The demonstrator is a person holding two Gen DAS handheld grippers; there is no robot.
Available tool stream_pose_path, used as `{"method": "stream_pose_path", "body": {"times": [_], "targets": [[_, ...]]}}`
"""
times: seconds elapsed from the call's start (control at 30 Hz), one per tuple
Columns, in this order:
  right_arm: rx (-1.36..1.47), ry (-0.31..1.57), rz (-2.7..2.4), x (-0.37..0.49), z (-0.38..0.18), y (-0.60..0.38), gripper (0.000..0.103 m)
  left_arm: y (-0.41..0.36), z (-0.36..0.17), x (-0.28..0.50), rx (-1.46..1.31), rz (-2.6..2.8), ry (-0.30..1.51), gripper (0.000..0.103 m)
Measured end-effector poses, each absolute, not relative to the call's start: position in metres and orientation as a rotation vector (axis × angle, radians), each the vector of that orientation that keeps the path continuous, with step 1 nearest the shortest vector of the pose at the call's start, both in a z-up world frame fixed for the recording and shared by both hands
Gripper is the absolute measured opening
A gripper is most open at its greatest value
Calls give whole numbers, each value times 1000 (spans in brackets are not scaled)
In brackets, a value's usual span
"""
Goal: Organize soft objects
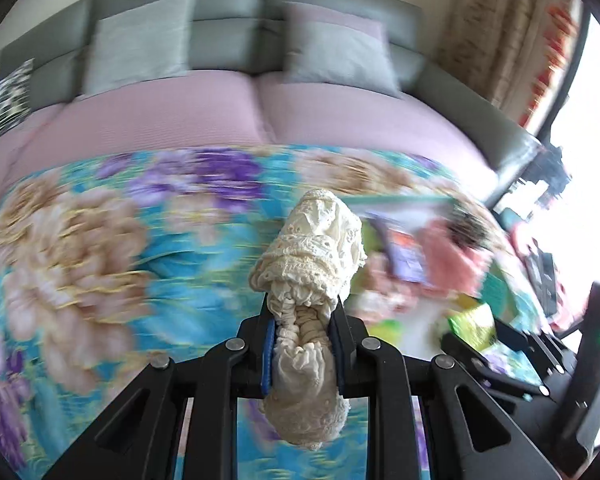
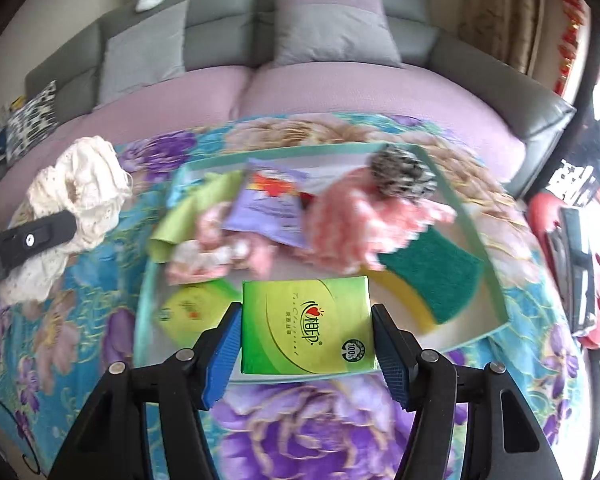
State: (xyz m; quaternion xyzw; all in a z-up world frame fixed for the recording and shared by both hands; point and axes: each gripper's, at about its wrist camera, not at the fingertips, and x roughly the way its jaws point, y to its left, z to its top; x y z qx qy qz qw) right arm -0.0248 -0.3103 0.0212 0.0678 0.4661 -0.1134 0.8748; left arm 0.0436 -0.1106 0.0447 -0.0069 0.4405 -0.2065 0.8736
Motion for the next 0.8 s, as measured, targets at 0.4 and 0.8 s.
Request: {"method": "stream_pose_path", "body": {"times": [0.4,0.8], "targets": [[180,960,-250,-30,13,-343,78,-192,32,25,83,-624,969,64],[160,935,-254,-44,25,-326,103,-128,22,44,13,-340,947,94]]}}
